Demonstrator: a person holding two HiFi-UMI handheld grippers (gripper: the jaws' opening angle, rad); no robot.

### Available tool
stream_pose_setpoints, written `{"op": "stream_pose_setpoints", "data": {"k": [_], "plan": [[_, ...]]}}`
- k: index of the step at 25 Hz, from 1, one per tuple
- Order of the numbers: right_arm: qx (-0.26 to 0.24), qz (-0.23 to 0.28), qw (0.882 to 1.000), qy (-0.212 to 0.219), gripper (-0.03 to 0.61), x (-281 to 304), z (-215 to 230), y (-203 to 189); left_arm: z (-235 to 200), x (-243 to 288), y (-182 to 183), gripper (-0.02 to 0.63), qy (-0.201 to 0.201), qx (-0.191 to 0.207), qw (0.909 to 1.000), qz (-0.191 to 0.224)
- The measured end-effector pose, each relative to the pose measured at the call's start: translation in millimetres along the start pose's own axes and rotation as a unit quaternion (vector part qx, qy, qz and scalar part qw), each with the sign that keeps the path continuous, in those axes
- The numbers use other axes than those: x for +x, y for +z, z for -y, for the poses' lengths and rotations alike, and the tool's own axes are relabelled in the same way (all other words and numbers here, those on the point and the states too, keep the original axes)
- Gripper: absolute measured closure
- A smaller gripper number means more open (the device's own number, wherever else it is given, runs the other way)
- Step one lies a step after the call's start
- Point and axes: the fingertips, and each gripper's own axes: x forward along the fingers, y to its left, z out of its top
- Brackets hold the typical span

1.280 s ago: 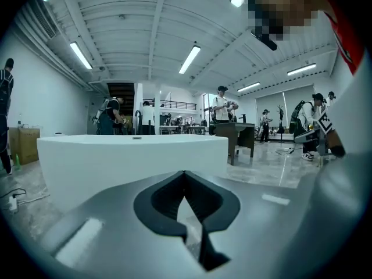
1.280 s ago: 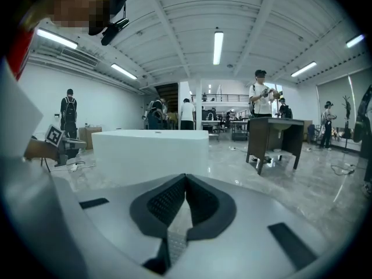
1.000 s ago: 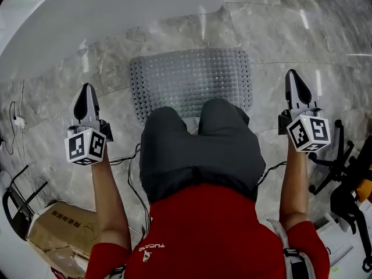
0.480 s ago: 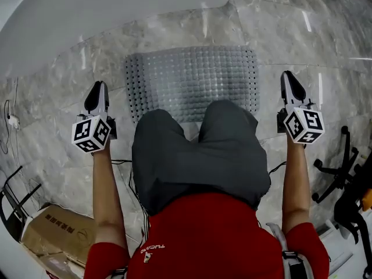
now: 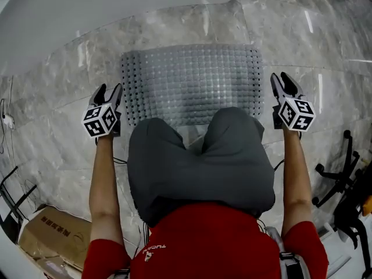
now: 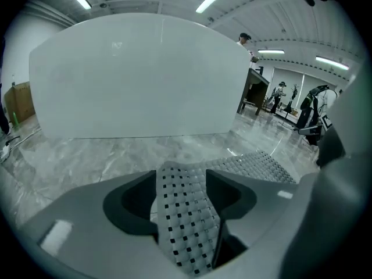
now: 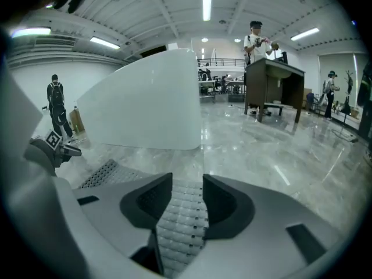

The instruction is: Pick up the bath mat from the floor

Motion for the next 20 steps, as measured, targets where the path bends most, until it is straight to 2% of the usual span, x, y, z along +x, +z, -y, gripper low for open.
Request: {"op": "stream_pose_setpoints", "data": {"k": [8, 16, 20], "plan": [[-0.003, -0.089, 0.996, 0.021, 0.372, 51, 11, -67, -14, 48, -45, 0.312, -0.001, -0.009, 0.9979, -0.064], [0.028, -0.184, 0.982, 0.036, 0.307, 92, 19, -135, -21, 77, -95, 0.248, 0.007, -0.037, 0.9898, -0.137], [0.021, -0.235, 0.971, 0.026, 0.287, 103, 28, -165, -27, 85, -115, 0.225, 0.014, -0.037, 0.9852, -0.167]]}}
